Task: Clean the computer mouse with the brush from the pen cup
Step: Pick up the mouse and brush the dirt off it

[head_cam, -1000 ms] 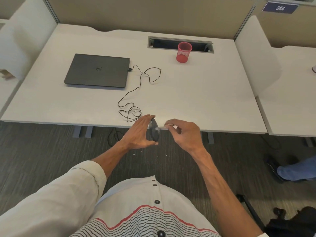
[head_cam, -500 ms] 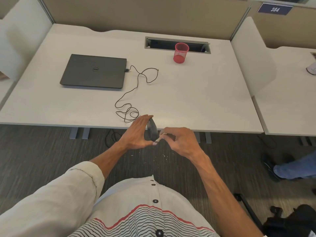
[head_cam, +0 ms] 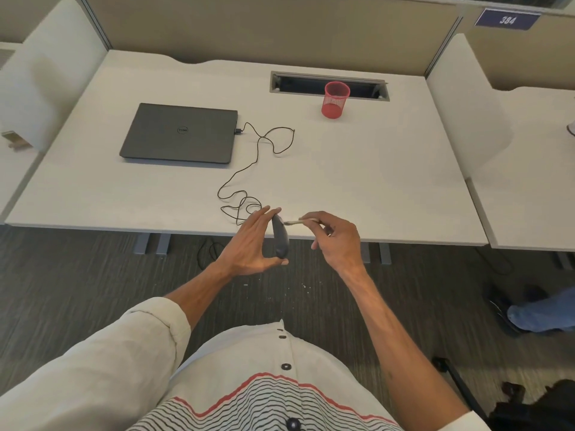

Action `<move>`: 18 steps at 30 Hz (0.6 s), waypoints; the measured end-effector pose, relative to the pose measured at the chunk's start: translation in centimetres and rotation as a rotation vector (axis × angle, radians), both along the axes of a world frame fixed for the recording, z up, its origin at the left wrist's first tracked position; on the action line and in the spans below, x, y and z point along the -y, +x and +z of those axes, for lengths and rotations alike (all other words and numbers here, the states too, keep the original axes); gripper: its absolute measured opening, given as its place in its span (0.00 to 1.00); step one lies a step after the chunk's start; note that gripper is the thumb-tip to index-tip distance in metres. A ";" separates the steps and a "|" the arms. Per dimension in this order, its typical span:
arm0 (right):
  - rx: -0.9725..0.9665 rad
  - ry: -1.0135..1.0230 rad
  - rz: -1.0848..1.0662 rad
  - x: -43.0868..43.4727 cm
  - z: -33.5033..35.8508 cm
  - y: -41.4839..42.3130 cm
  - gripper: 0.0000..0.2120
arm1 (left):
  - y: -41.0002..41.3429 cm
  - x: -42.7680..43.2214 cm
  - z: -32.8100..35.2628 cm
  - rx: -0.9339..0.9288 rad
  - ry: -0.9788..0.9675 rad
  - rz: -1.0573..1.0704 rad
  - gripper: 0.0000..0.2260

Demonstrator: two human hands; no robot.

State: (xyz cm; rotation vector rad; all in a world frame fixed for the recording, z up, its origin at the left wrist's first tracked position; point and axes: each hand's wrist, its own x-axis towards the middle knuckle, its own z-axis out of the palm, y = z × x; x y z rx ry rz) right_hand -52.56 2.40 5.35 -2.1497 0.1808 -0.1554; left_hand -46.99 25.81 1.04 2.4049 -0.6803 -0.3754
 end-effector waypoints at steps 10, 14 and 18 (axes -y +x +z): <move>0.044 0.031 -0.029 0.3 0.8 0.2 0.05 | 0.0 -0.6 -0.9 0.046 0.054 -0.041 0.57; 0.022 -0.163 0.092 -0.4 1.0 -0.2 0.05 | 0.5 -0.3 -0.8 0.105 0.079 -0.069 0.55; 0.017 -0.334 0.175 0.3 1.7 -0.5 0.04 | 0.8 -0.4 -0.9 0.160 0.215 -0.110 0.57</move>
